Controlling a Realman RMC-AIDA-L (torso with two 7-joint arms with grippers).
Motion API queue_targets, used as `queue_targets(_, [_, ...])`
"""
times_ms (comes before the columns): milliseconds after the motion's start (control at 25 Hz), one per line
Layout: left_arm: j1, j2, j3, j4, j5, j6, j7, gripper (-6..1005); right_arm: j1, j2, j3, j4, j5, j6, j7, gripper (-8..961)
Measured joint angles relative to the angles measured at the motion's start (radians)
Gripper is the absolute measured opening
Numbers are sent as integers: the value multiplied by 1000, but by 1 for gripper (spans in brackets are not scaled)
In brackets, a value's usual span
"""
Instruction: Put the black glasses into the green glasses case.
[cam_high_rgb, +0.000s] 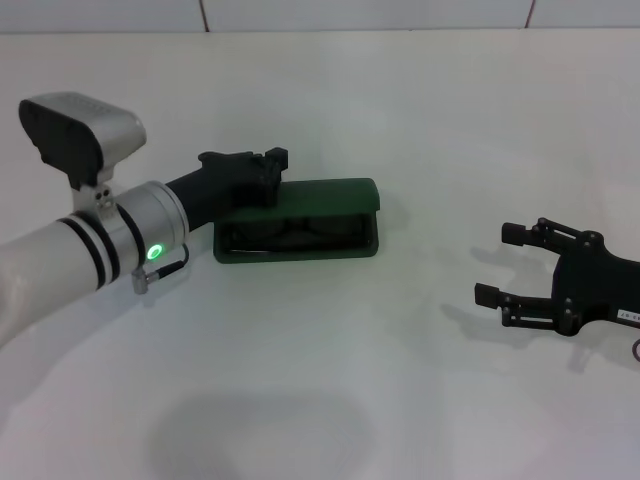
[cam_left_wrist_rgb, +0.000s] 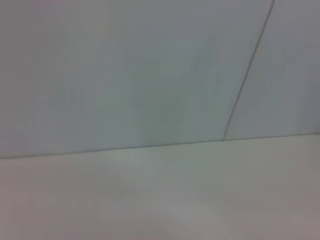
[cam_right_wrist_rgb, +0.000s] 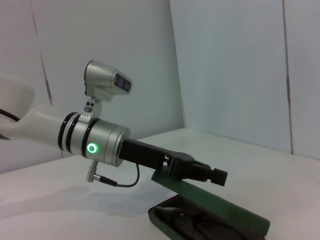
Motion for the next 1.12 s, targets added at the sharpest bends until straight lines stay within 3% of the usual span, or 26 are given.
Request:
queue_targets(560, [-10, -3, 2, -92, -121, 56, 227, 19, 5, 3, 0, -2, 0, 0, 6, 886])
queue_targets(1120, [-24, -6, 18, -141, -169, 122, 316, 20, 12, 5, 0, -2, 0, 1, 6, 886])
